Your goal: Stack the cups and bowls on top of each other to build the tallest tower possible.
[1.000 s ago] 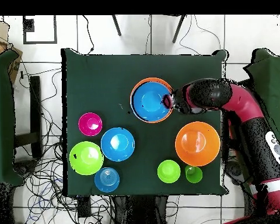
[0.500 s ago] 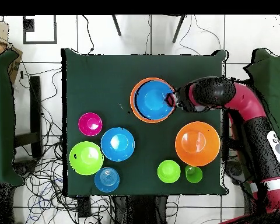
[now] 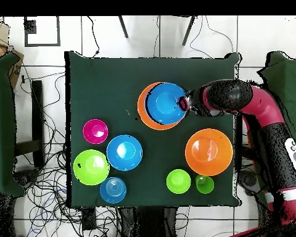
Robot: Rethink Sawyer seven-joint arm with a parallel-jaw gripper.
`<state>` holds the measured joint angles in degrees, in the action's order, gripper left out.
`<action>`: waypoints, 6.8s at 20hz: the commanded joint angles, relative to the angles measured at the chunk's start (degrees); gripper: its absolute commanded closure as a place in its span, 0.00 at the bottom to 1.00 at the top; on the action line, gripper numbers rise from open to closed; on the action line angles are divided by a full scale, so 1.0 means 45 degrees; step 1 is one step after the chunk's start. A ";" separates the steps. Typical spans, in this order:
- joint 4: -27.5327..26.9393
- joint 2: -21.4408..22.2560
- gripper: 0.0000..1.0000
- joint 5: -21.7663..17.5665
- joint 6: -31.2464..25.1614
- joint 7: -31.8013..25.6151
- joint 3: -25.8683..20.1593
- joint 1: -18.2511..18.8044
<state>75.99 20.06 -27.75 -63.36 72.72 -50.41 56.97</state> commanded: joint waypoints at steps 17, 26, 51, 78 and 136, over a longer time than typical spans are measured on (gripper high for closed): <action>0.0089 -0.0218 1.00 -0.0915 -0.0160 -0.3092 0.0259 -0.0333; 0.0190 -0.0587 1.00 -0.1317 0.0580 -0.2930 0.0429 -0.0355; 0.0068 -0.1014 1.00 -0.1794 0.0790 -0.2875 0.0331 -0.0325; 0.0104 -0.1243 1.00 -0.2147 0.1367 -0.2670 0.0540 -0.0439; -0.0262 -0.1087 0.00 -0.2377 0.1286 -0.2212 0.0720 -0.0863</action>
<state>75.76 16.31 -33.38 -61.19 72.72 -50.30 56.58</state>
